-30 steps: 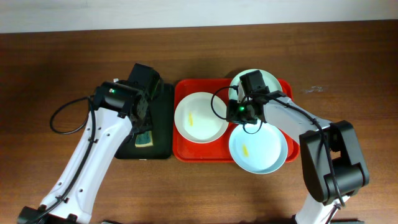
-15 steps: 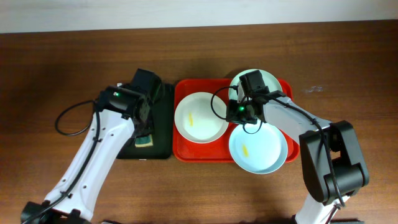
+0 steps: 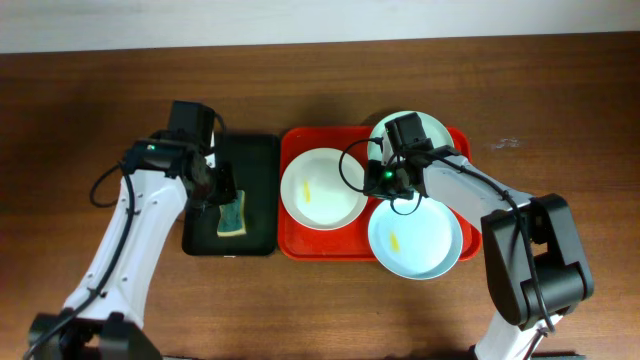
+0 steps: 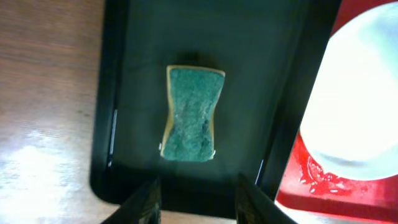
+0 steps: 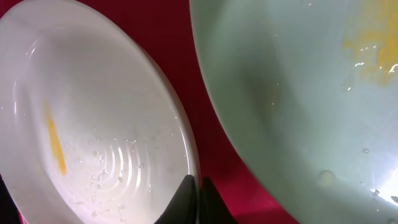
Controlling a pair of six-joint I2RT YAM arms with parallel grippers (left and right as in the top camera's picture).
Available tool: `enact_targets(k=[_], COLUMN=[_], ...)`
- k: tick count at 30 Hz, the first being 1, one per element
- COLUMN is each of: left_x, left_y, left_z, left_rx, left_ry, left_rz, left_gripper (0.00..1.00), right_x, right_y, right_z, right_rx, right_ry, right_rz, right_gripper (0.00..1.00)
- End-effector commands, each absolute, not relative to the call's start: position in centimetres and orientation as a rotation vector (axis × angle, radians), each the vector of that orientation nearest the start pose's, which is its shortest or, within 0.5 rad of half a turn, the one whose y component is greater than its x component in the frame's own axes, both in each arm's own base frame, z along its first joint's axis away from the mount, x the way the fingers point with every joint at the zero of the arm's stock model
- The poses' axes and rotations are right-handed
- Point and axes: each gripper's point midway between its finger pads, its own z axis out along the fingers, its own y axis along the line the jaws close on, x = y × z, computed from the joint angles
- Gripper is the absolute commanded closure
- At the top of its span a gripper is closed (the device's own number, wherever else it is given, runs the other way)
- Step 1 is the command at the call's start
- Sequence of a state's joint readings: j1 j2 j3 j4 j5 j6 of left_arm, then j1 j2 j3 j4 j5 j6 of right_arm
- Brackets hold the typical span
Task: Clean dirty plates on tray and stack at the side
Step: 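Lower left gripper and grasp the yellow-green sponge on the black tray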
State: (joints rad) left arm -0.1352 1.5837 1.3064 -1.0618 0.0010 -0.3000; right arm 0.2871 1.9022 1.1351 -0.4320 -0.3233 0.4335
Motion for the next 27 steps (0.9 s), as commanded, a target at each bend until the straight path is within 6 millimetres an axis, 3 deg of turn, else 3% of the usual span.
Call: enact_targets(k=[1,4,9,19,27], left_x=[33.2,33.1,33.0,34.1,33.4], left_y=[-5.3,-5.3,-4.4,-4.0,-4.0], left_z=[9.7,7.3,5.0,4.3,2.6], left_rx=[-0.176,-0.183,-0.191,-0.172,-0.151], left_ry=[2.995,3.067,3.125,3.096,3.150], left_rz=[-0.127,-0.108,-0.010,0.029,0.039], left_gripper=[0.69,0.75,0.74,0.70,0.70], right_x=[38.0,38.0,38.0,38.0,38.1], right_y=[16.7,16.7,16.7,16.7,16.7], right_z=[1.0,1.0,1.0,1.0,1.1], right_rx=[0.123,0.123,0.123,0.123,0.122], right_ry=[2.850,2.849,2.849,2.849,2.846], right_rz=[0.595,0.595,0.595,0.595,0.595], right_gripper=[0.96,0.95,0.95,0.95,0.95])
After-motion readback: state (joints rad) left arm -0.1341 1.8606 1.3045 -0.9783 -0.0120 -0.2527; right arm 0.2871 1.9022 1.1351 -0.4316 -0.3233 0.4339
